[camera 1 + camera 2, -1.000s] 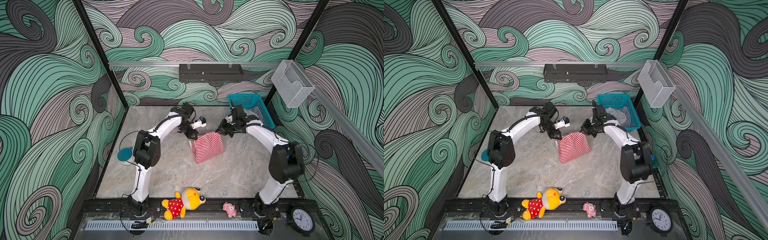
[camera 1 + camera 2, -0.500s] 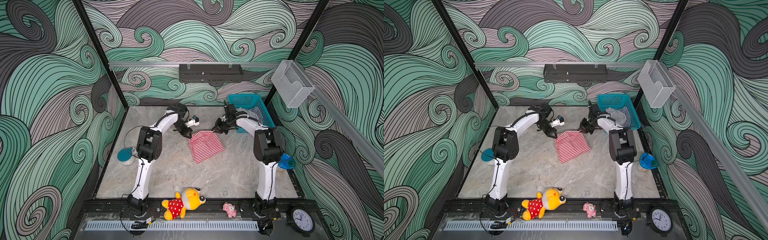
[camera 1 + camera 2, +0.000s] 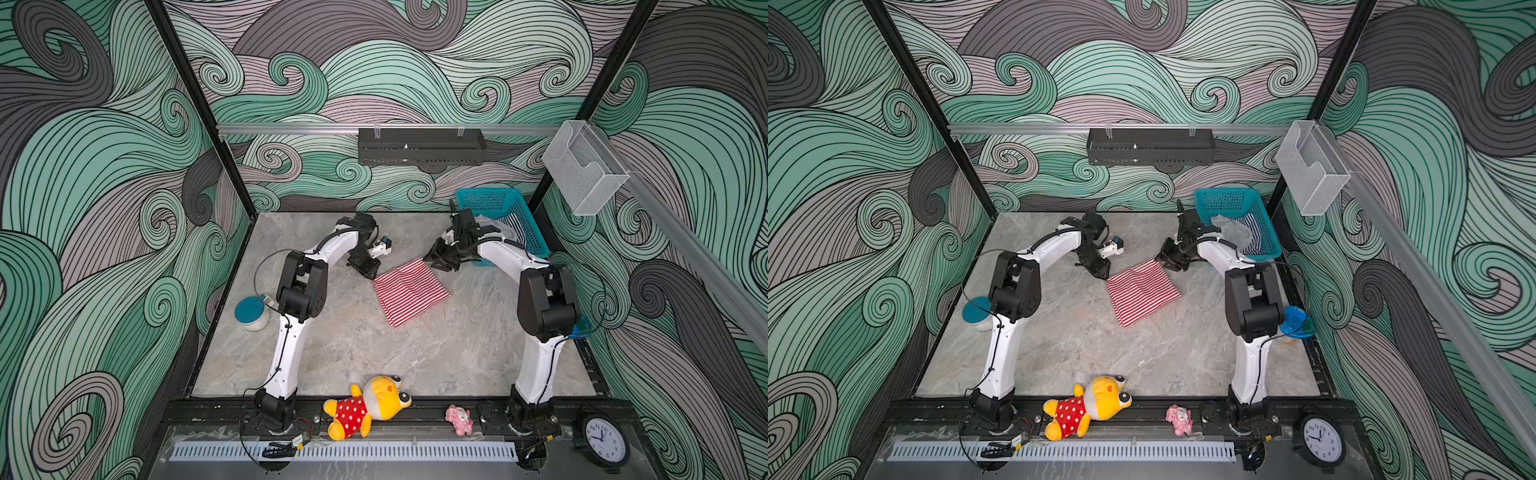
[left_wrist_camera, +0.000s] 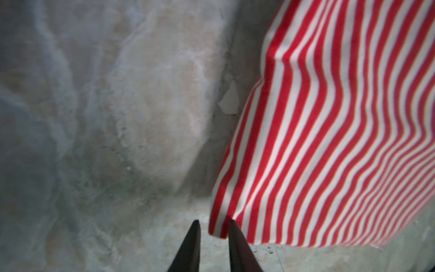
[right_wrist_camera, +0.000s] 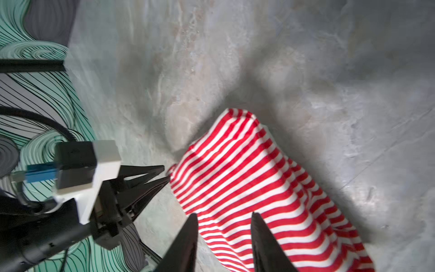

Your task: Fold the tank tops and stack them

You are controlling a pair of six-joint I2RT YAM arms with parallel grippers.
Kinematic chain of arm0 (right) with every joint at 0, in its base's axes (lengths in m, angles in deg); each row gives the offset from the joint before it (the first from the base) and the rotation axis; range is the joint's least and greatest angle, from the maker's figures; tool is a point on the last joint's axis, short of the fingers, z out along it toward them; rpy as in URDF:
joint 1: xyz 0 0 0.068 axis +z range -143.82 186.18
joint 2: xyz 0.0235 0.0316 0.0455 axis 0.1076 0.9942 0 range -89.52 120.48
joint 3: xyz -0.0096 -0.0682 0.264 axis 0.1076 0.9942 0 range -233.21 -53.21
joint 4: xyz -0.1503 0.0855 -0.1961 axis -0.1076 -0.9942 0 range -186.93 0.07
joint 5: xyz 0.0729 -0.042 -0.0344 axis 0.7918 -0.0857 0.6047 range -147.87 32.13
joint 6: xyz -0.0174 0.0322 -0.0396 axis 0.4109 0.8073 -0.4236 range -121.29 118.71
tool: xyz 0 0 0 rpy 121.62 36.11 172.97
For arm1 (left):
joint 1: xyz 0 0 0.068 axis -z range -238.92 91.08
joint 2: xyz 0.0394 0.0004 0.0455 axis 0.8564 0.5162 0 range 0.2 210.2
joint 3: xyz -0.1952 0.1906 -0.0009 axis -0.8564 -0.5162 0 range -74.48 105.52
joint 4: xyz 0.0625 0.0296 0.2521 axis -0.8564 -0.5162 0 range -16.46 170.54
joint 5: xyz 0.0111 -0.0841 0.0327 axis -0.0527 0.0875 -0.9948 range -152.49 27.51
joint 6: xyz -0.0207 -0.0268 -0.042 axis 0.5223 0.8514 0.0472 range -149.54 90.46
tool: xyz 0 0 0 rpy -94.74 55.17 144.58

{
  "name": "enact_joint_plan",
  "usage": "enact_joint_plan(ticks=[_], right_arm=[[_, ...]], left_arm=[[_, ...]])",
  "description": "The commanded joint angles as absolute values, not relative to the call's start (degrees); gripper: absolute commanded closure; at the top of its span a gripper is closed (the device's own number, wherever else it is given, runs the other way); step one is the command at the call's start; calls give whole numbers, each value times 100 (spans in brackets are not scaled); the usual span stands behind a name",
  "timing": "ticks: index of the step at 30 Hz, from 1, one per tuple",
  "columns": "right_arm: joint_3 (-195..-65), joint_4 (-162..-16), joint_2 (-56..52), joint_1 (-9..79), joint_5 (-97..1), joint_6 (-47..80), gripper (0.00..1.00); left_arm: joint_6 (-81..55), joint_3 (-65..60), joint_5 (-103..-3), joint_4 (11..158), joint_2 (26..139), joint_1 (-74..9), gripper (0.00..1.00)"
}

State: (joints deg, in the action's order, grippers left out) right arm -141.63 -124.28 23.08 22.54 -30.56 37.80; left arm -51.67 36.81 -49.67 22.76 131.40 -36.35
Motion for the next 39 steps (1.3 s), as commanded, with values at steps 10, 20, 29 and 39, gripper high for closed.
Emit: enact_joint_plan(ticks=[10,20,29,39], right_arm=[[-14672,-12027,3241,2459,-3096,3747,94],[-15493,-11894,4151,2299,-2890,4151,94],[-15588,-12366,3995,2252,-3380,3986,92],[-14189,-12459,1955,2434,-4016,3578,67]], left_arm=[[-4910,3218,-4166,2304,12206,-3033,75],[-4780,2670,-4422,2425,12507,-2833,76],[-4647,2882,-5297,2315,12893,-2845,76],[-4404,3217,-6236,2264,13151,-3275,77]])
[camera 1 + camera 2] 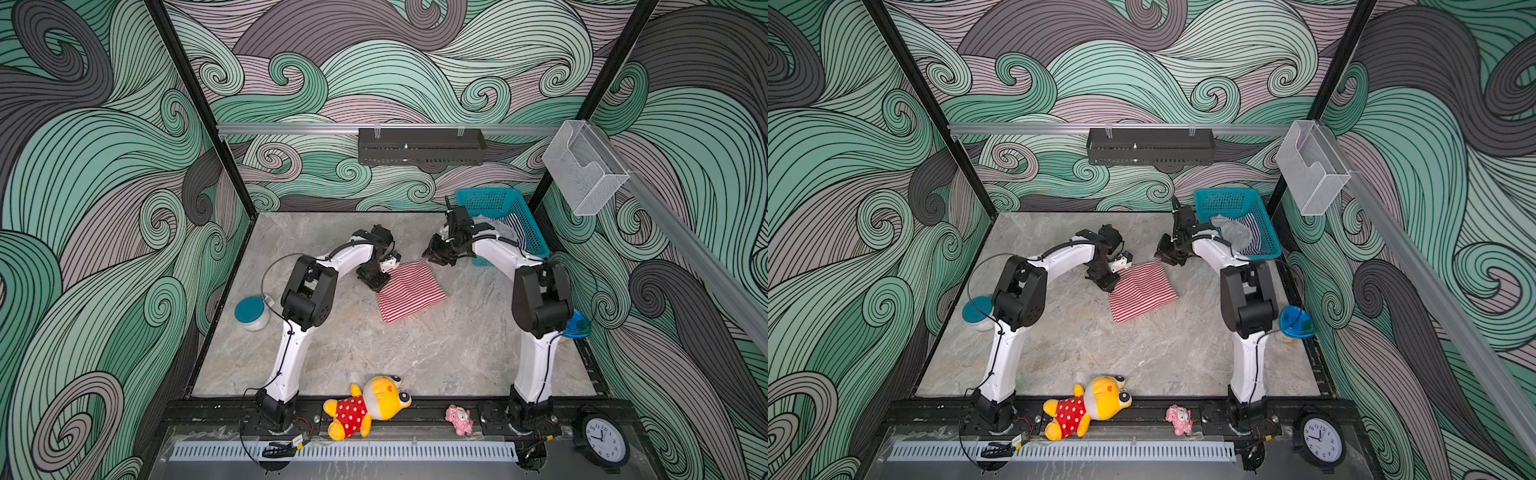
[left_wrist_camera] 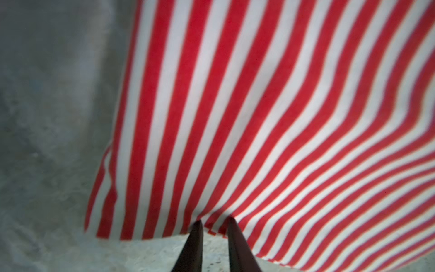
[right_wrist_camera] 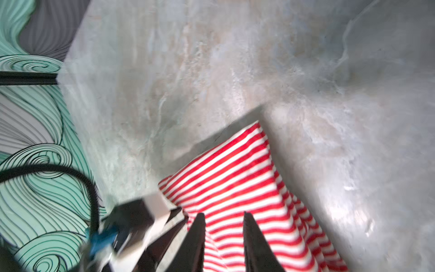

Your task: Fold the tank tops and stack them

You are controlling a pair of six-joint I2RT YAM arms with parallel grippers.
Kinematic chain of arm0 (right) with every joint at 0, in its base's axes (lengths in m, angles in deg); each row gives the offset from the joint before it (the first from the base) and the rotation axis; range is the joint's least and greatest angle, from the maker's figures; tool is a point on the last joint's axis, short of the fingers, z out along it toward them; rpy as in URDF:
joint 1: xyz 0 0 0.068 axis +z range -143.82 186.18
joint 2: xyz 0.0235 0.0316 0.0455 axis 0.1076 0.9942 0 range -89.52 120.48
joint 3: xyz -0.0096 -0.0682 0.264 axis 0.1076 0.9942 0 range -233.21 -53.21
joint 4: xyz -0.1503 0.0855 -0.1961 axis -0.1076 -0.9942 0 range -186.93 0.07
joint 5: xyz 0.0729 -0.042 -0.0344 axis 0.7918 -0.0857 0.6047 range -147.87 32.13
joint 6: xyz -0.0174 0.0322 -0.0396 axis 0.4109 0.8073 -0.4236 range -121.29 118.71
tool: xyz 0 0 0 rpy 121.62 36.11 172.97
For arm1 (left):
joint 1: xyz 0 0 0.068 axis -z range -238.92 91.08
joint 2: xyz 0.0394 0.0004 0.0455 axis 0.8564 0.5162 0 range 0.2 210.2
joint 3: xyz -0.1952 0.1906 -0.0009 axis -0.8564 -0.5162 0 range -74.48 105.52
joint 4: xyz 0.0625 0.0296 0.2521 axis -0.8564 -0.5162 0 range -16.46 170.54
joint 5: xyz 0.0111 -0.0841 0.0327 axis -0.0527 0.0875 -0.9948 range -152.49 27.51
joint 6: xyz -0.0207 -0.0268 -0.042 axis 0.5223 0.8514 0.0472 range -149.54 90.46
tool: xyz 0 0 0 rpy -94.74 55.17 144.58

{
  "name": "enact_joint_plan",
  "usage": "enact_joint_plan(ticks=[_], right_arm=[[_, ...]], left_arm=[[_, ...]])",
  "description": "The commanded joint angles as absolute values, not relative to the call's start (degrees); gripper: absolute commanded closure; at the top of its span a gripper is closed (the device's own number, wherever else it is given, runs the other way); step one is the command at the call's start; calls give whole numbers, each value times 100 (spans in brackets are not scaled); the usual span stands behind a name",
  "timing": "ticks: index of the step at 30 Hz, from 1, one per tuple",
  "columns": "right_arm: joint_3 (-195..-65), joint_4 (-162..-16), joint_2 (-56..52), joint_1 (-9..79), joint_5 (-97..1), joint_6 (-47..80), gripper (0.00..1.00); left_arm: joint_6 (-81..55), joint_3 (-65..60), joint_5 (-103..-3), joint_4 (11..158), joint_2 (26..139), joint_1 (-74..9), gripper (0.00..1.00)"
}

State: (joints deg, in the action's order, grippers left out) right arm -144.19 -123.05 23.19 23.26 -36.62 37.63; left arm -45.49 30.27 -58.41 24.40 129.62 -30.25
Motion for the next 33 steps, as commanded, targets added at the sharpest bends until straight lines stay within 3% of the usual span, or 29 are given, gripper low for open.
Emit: enact_joint_plan(ticks=[1,10,15,22,27,33], right_arm=[[-14070,-12510,1871,2454,-4095,3538,66],[-13320,-11917,2183,2455,-3596,3565,72],[-13126,-11875,2439,2402,-3797,3515,76],[-12788,-11946,2461,2432,-3915,3387,76],[-12551,-11977,2426,2519,-3963,3375,76],[-12405,-11886,2373,2907,-3946,3563,76]], left_arm=[[-4396,3237,-6283,2256,13174,-3324,77],[-4395,3062,-5911,2314,12678,-3618,77],[-4588,2780,-5073,2169,12262,-3558,77],[-4747,2230,-4810,2220,11851,-3197,76],[-4431,2149,-4504,2145,12033,-3077,69],[-4161,1751,-4028,2497,11753,-3317,67]])
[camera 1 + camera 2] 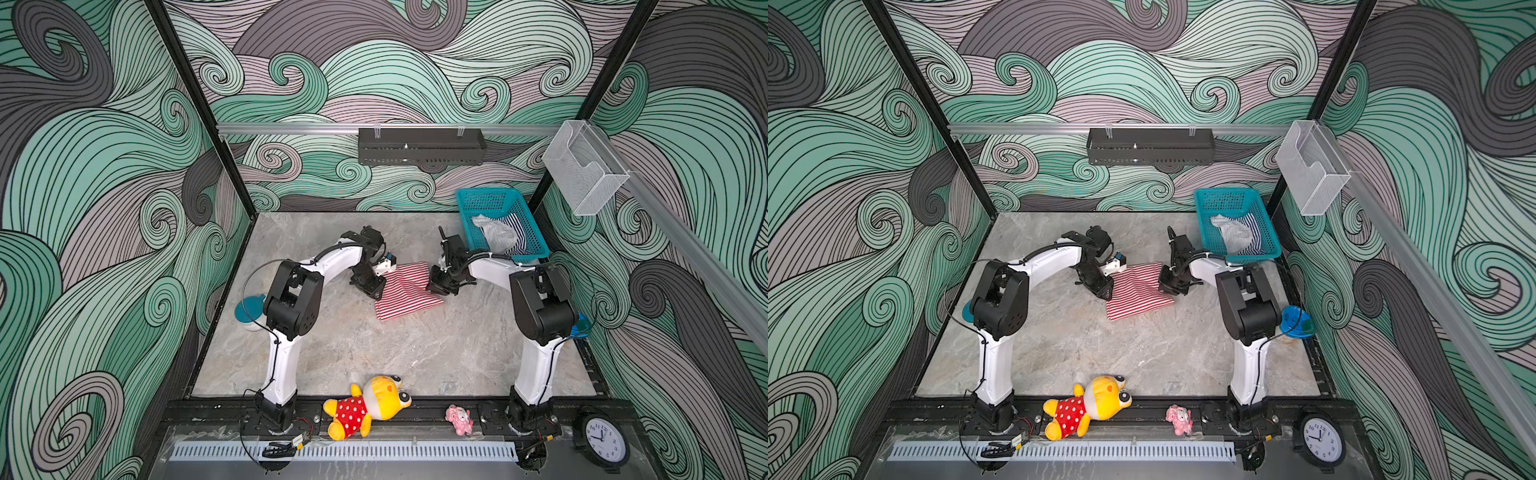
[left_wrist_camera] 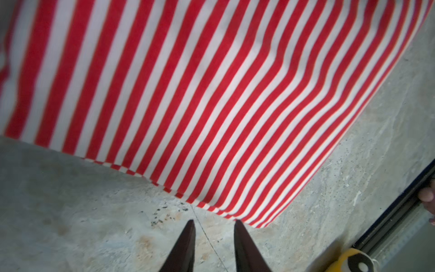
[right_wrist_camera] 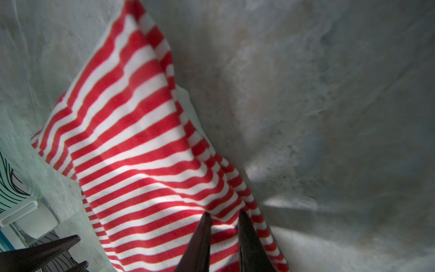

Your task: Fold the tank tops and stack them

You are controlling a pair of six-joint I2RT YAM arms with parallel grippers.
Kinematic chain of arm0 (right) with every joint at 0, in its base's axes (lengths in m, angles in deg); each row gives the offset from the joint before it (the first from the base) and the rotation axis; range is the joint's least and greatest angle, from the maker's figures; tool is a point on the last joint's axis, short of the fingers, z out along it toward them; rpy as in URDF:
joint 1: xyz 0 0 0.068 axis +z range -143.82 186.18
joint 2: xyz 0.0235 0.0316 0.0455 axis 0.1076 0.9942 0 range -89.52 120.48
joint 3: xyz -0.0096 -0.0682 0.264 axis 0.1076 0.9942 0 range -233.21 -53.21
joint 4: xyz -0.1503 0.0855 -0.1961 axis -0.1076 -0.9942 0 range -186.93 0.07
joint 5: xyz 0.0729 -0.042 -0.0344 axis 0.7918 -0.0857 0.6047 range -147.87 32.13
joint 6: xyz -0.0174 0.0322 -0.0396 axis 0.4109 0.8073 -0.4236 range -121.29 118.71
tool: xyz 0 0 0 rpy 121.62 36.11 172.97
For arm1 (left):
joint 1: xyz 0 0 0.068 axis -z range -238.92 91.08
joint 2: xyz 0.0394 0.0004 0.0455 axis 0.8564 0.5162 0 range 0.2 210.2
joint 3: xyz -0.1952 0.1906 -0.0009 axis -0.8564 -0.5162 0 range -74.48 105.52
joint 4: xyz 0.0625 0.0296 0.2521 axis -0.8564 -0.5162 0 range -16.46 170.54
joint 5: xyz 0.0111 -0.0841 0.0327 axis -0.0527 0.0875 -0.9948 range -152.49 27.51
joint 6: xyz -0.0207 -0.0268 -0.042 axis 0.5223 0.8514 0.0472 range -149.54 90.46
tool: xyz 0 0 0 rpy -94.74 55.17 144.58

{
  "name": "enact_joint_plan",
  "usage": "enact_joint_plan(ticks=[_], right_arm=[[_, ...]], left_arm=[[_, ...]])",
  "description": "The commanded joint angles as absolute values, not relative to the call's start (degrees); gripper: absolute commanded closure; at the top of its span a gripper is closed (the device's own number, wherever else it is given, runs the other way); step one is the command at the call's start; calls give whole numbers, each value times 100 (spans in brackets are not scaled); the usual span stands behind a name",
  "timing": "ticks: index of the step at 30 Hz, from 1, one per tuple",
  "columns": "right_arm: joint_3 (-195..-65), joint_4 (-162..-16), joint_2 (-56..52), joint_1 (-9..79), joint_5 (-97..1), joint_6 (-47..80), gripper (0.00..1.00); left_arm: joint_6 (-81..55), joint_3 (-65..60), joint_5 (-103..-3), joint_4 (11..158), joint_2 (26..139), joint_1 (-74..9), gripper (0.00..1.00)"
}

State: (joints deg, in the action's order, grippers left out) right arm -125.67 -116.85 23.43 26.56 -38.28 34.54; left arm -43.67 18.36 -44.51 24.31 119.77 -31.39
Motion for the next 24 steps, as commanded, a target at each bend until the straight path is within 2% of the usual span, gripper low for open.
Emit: enact_joint_plan(ticks=[1,4,8,11,15,24], right_arm=[[-12412,-11852,2384,2988,-3944,3607,76],[-12511,-11729,2505,3260,-3882,3799,76],[-12870,-11540,2816,3602,-3766,4107,76],[-13125,-11362,3040,3835,-3730,4457,76],[-13008,-10888,3018,3958,-3960,4982,76],[-12669,-10430,2811,3952,-4020,5345,75]], left_arm=[[-4145,1722,-3978,2530,11684,-3357,67],[-4094,1699,-4232,2598,11569,-3452,67],[-3886,1580,-5224,2787,11549,-3640,68],[-3842,1511,-5433,2783,11509,-3916,68],[-4041,1375,-4949,2417,11357,-4216,68],[-4670,345,-3909,2102,10790,-4216,68]])
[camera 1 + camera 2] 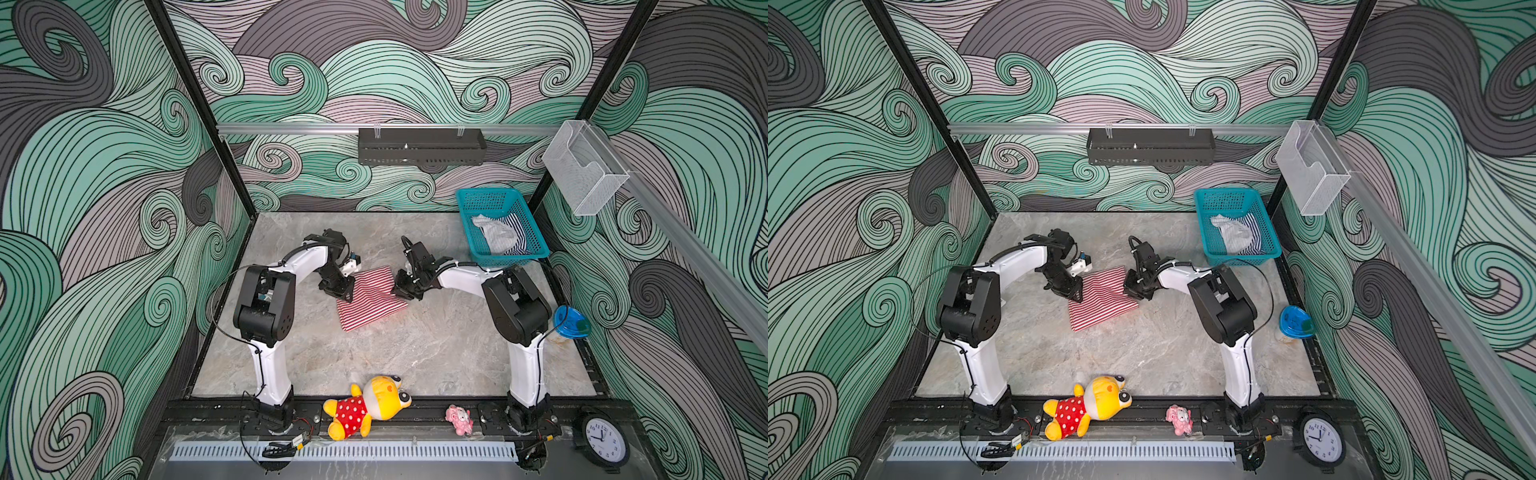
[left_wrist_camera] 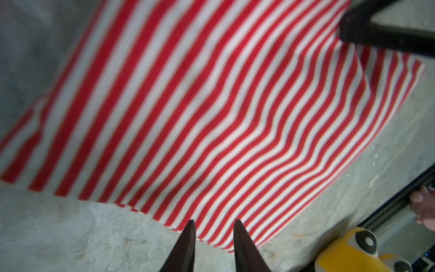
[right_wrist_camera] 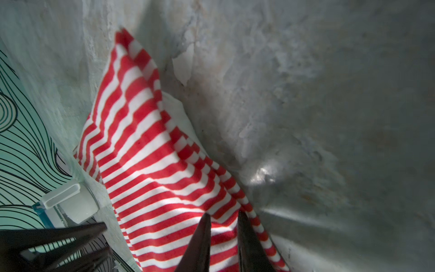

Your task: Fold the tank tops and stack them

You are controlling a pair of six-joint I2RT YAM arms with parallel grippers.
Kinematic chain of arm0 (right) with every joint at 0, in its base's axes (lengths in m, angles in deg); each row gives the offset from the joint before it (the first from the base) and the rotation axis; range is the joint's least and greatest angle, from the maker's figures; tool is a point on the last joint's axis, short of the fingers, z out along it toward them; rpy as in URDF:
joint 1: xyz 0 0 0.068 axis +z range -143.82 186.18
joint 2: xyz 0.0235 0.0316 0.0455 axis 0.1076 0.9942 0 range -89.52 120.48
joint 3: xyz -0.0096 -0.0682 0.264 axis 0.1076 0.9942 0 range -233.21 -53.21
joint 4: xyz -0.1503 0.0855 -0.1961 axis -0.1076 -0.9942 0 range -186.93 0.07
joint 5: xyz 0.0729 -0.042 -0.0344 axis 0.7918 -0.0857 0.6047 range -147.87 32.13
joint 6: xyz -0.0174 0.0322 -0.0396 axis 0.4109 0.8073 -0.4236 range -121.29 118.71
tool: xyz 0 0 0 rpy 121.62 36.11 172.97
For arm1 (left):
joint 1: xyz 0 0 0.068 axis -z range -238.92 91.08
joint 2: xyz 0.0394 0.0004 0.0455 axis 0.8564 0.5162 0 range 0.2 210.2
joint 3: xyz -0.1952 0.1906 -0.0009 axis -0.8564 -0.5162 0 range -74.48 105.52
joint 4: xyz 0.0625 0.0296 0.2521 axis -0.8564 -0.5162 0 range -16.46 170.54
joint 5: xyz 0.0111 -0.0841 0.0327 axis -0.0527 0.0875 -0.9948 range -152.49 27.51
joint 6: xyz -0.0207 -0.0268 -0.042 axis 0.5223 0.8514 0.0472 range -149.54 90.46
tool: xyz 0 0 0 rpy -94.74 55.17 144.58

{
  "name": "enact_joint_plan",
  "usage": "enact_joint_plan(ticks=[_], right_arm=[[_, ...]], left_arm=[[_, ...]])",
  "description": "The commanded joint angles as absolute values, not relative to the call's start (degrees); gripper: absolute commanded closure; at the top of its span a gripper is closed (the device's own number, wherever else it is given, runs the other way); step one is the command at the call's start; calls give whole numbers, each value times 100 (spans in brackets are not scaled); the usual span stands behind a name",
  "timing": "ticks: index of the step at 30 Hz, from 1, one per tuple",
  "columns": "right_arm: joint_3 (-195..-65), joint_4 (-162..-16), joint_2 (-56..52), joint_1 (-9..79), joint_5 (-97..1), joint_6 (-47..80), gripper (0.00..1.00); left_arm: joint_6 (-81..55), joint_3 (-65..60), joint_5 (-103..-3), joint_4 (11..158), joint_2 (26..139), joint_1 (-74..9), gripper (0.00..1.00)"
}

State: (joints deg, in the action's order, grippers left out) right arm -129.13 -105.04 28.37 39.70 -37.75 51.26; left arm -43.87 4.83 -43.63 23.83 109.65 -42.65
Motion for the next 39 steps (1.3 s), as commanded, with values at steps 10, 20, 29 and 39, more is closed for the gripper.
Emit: enact_joint_plan(ticks=[10,20,29,39], right_arm=[[-12279,-10116,2001,3803,-4106,5247,60],[-11584,-10244,972,3149,-4217,5082,60],[-11601,-10426,639,2982,-4253,5043,60],[-11583,-10417,645,2982,-4249,5096,60]], left_arm=[[-4392,390,-4264,2578,11292,-4043,68],[-4271,960,-6052,2516,12092,-4222,70],[-4444,2294,-6702,2031,12905,-5079,71],[-4910,3692,-7364,1642,13830,-6185,72]])
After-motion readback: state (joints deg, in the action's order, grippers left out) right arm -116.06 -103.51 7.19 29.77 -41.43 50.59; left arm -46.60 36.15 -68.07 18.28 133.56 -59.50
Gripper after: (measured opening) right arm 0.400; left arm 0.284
